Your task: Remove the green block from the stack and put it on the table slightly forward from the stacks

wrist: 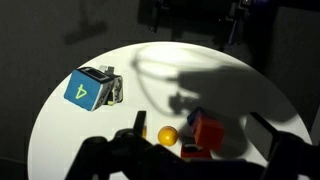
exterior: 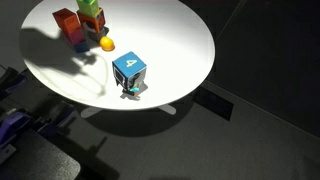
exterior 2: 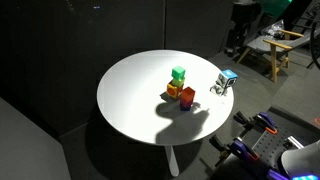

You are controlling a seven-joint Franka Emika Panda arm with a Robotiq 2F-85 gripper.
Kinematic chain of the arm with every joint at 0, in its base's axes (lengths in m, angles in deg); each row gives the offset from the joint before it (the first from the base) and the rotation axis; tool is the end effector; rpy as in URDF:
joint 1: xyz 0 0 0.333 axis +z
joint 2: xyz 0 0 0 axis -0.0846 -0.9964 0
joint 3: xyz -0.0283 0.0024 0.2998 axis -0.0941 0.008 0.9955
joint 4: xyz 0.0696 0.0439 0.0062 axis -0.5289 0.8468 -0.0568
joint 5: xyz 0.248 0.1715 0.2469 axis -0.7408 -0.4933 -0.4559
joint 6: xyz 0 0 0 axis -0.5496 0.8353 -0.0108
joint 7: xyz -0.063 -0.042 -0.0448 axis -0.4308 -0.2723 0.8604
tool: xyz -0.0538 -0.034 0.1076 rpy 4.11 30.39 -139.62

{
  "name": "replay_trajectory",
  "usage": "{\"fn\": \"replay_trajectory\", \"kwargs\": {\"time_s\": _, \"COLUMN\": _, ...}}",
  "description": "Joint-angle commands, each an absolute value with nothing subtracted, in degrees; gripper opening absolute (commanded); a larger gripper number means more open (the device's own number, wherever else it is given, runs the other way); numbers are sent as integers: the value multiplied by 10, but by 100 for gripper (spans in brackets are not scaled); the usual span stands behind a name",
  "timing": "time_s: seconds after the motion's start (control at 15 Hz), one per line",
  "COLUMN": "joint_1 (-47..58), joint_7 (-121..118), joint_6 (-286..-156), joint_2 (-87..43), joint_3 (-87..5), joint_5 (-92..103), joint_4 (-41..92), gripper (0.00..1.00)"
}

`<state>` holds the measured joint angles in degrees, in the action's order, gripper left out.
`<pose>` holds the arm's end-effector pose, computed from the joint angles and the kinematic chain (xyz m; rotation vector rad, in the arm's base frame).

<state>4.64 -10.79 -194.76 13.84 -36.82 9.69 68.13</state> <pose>0.4275 -0.0111 0.4162 3.0243 0.1984 -0.2129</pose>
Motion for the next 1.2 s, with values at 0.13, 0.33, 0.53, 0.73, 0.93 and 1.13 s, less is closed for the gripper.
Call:
{"fn": "replay_trajectory", "kwargs": {"time_s": 0.13, "joint_1": 48, "joint_7": -107, "joint_6": -1947, "joint_2": 138, "joint_3": -370, "joint_5": 97, "joint_4": 680, "gripper": 100}}
{"fn": "replay_trajectory", "kwargs": {"time_s": 0.33, "joint_1": 48, "joint_7": -107, "joint_6": -1947, "joint_2": 139, "joint_3": -370, "joint_5": 97, "joint_4": 680, "gripper": 100}}
{"fn": "replay_trajectory", "kwargs": {"time_s": 0.53, "joint_1": 47, "joint_7": -108, "joint_6": -1945, "joint_2": 136, "joint_3": -372, "joint_5": 97, "joint_4": 675, "gripper": 100}}
{"fn": "replay_trajectory", "kwargs": {"time_s": 0.73, "joint_1": 43, "joint_7": -115, "joint_6": -1940, "joint_2": 135, "joint_3": -381, "joint_5": 93, "joint_4": 666, "gripper": 100}}
{"fn": "replay_trajectory", "kwargs": {"time_s": 0.93, "joint_1": 42, "joint_7": -130, "joint_6": -1941, "joint_2": 129, "joint_3": -394, "joint_5": 85, "joint_4": 655, "gripper": 100}}
{"fn": "replay_trajectory", "kwargs": {"time_s": 1.13, "joint_1": 45, "joint_7": -147, "joint_6": -1950, "joint_2": 117, "joint_3": -402, "joint_5": 84, "joint_4": 645, "gripper": 100}}
